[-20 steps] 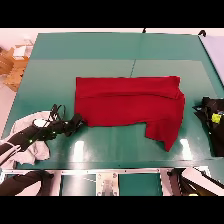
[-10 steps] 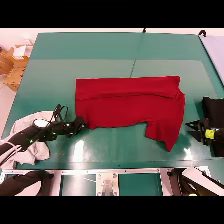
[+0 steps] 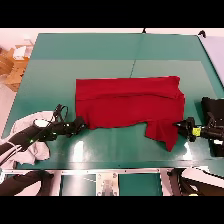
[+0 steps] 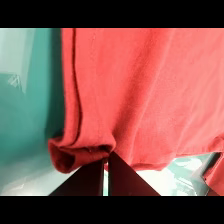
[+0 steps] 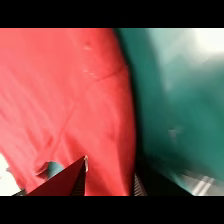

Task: Fold the shirts.

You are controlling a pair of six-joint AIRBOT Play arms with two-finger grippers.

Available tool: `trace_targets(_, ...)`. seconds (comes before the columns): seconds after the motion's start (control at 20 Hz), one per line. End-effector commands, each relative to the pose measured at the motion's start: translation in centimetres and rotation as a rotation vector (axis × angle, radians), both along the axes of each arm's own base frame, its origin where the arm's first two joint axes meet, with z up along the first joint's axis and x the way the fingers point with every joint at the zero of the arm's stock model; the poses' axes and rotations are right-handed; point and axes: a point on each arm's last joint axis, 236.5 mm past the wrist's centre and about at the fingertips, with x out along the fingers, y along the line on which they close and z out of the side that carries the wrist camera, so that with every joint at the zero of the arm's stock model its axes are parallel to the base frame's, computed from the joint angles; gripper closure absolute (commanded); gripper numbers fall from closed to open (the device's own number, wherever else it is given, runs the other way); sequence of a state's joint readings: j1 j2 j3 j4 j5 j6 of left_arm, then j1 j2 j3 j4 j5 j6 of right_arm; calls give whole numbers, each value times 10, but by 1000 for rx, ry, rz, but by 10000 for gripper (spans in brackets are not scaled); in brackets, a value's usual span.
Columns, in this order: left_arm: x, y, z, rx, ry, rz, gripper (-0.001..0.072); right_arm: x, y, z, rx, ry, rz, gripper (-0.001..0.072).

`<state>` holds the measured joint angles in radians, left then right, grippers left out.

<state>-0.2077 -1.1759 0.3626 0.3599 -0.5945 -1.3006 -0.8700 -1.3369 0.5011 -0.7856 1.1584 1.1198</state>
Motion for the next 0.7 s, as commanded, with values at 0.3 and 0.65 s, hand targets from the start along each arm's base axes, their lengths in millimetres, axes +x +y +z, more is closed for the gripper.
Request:
trace_targets(0.3, -8, -10, 6, -24, -10, -76, 687, -35, 3, -4, 11, 103, 108, 452)
trace_targets(0.65, 8, -11, 20, -23, -49, -89, 690, -23, -2, 7, 5, 71, 72, 695)
